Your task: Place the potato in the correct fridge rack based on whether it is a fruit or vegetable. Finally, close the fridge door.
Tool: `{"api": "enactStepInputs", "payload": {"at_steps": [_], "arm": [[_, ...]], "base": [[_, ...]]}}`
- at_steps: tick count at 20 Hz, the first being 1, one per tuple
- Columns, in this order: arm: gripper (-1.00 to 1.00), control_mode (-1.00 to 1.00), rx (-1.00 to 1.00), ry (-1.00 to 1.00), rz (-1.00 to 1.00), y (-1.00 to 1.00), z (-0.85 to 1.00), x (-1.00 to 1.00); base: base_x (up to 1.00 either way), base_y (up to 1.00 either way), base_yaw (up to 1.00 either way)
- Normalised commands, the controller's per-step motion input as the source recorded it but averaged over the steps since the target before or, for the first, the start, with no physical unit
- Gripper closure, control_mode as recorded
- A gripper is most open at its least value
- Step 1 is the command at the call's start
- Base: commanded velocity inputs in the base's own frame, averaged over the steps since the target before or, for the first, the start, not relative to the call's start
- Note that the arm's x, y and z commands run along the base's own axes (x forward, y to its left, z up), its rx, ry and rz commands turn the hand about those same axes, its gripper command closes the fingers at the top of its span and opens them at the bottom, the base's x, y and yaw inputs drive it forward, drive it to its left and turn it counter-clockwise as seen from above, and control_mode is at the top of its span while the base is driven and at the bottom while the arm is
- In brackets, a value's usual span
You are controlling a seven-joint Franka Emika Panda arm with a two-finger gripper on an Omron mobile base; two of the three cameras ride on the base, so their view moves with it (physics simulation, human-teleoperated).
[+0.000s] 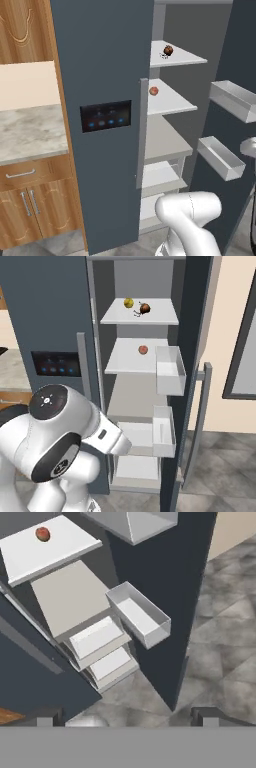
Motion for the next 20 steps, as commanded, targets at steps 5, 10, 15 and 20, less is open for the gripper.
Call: {"api": "enactStepInputs", "payload": {"at_steps": [5, 10, 15, 20], "arm": [[-1.0, -1.0, 0.12, 0.0, -0.07, -1.0, 0.0, -0.96], [-1.0, -1.0, 0.11, 0.0, -0.1, -1.0, 0.0, -0.14], [-1.0, -1.0, 0.01, -0.01, 0.01, -1.0, -0.03, 0.69], [-1.0, -1.0, 0.0, -0.08, 0.2, -1.0, -0.31, 0.84]], "base": [[0.0, 0.0, 0.0], [0.0, 0.0, 0.0], [0.0, 0.0, 0.0], [0.0, 0.0, 0.0]]}}
